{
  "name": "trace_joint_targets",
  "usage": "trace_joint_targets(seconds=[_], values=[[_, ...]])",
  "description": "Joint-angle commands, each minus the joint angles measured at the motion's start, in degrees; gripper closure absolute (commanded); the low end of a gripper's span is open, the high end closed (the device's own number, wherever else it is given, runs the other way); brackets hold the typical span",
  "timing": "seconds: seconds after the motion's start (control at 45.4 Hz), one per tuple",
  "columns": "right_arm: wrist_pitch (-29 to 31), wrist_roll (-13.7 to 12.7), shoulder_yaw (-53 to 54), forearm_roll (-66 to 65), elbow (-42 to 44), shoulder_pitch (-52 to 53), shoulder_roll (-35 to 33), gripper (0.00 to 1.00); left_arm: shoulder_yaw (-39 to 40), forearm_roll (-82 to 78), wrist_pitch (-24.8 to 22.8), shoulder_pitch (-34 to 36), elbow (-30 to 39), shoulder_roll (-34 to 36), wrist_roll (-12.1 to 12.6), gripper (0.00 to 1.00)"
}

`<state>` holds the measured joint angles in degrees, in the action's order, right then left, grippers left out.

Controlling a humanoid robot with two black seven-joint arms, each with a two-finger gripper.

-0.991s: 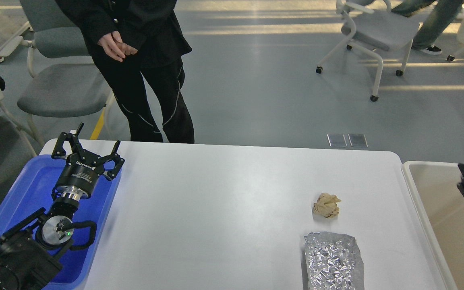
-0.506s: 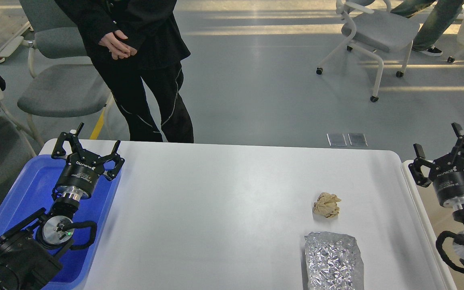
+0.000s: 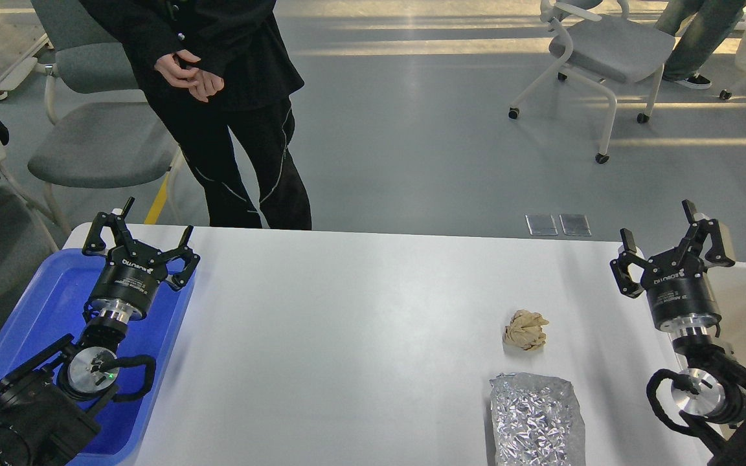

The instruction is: Tidy desktop

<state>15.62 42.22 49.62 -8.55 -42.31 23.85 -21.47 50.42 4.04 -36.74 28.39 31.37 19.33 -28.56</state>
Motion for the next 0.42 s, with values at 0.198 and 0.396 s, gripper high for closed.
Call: trace_joint_targets(seconds=[0.198, 0.396], values=[[0.2, 0.1, -1.5, -0.2, 7.2, 0.3, 3.5, 0.0, -0.1, 0.0, 0.0, 0.0, 0.0, 0.0, 0.0, 0.0], [0.0, 0.1, -2.5, -0.1, 8.1, 0.6, 4.1, 0.0, 0.0, 0.0, 0.0, 0.0, 0.0, 0.0, 0.0, 0.0]])
